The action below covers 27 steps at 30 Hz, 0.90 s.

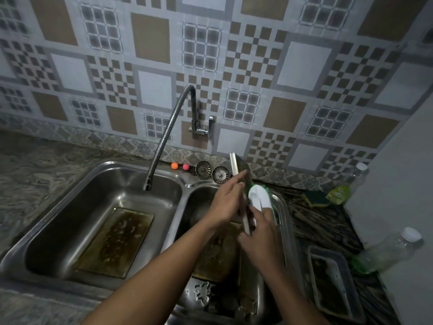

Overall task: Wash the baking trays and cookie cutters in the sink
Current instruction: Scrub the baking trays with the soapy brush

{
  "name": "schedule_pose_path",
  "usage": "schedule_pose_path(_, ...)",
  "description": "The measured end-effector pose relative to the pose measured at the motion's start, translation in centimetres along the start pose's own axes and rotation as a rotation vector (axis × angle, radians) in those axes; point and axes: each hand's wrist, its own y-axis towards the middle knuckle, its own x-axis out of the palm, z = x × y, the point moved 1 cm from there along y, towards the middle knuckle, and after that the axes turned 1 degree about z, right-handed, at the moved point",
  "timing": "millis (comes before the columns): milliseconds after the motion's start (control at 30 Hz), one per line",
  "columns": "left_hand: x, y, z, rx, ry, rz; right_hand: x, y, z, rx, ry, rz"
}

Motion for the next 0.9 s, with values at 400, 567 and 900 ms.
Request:
schedule_pose_path(400,-12.4,-3.1,-7.4,0.008,0.514,0.064,4.6,-3.8,-5.4,0.401,0.454,0.313)
schedule_pose_path(567,-21.5,-4.2,-10.3,-0.125,0.509,0.170,10.8,-5.1,-11.2,0.446,0.519,0.253)
schedule_pose_path(900,-37.9,-5.7,-14.5,-0.401,0.664,0.111,24.0,-3.7,-17.7,0.363,0.304,-0.115)
